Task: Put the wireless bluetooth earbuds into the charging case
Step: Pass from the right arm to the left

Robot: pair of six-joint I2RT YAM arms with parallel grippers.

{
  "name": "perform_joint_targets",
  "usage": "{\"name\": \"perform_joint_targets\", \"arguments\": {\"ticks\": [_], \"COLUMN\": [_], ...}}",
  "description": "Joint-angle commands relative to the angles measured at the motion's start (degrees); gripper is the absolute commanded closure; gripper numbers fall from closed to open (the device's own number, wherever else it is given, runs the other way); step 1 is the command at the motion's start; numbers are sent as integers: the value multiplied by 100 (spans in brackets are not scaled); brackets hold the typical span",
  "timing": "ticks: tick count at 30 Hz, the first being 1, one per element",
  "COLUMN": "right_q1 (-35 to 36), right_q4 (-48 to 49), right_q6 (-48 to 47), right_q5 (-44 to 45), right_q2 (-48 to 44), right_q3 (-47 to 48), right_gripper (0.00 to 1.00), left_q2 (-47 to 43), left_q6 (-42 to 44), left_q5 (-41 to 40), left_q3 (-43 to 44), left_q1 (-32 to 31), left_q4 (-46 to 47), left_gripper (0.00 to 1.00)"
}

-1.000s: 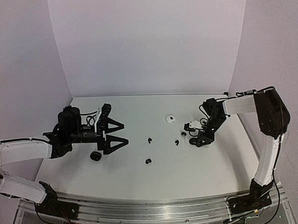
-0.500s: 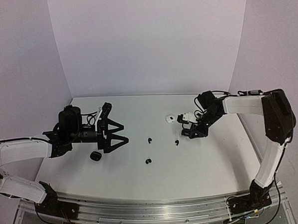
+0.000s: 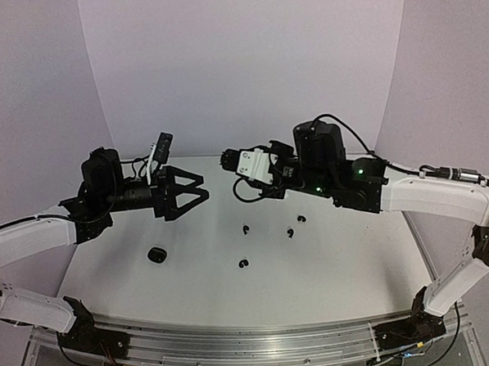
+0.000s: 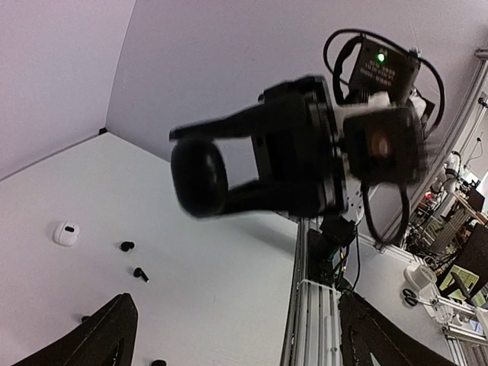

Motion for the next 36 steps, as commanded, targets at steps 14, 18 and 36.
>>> {"name": "perform_joint_targets", "arguments": {"ticks": [14, 18, 36], "right_q1": [909, 909, 912], "right_q4": [927, 928, 920], "right_q6": [-1034, -1138, -1231], "right_q5": [1336, 1228, 759], "right_q2": [802, 953, 1197], "right_q3": [895, 1062, 1122], "right_gripper": [100, 100, 100], "left_q2": [-132, -96, -314], "left_q6": [161, 286, 260], "left_q5": [-247, -372, -376], "left_q3": [1222, 1308, 1116], "left_q1": [12, 11, 21], "left_q4": [-1196, -1253, -1247], "left_gripper": [40, 53, 100]}}
